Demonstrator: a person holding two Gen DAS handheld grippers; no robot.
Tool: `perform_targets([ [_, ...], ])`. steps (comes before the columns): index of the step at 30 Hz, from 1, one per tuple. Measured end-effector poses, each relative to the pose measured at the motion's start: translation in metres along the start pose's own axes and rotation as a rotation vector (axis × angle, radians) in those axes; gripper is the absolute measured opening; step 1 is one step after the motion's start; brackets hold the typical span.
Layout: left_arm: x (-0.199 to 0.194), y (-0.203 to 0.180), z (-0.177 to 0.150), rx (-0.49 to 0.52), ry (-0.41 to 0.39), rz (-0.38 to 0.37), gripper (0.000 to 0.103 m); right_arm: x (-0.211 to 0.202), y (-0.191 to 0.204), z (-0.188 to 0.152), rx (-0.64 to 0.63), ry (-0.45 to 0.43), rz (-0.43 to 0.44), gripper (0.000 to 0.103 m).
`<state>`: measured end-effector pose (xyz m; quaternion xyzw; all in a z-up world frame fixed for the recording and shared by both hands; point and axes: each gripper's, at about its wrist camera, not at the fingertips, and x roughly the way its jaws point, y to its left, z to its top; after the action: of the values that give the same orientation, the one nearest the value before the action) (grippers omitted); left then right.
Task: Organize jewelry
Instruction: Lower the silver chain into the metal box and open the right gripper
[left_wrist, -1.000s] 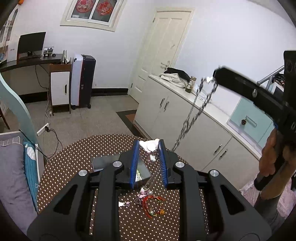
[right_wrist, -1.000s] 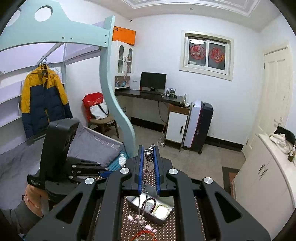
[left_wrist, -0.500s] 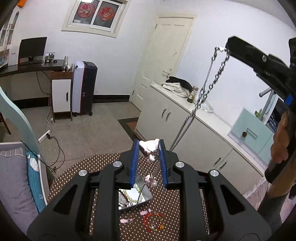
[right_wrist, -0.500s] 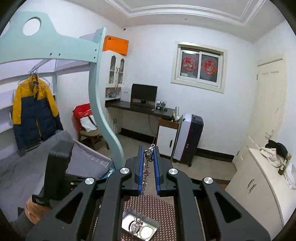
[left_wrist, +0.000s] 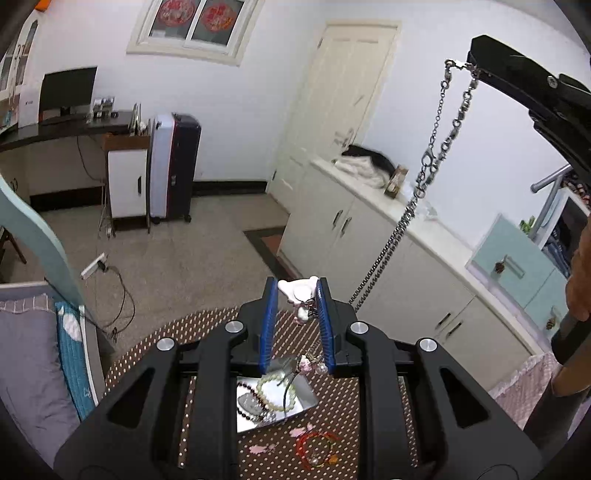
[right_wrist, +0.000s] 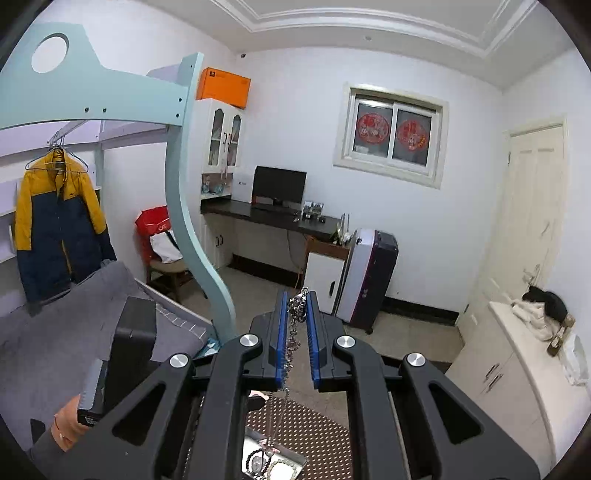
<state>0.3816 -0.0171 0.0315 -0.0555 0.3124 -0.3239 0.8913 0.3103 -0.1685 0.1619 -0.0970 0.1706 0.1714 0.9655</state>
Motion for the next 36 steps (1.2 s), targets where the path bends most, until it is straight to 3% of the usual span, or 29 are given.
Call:
perform_targets([
  [21,0.112,0.040,-0.098,-0.063,0.290,0.066,0.022,0.094,0.003,-0.140,0.113,0.297,0.103,0.008],
  [29,0.132,0.047,-0.122,-0.078,0.361,0.081,0.022,0.110,0.003,-0.191,0.159,0.397,0.134,0.008],
  [36,0.136,0.039,-0.131,-0.048,0.394,0.094,0.022,0.111,0.000,-0.210,0.208,0.430,0.141,0.010],
])
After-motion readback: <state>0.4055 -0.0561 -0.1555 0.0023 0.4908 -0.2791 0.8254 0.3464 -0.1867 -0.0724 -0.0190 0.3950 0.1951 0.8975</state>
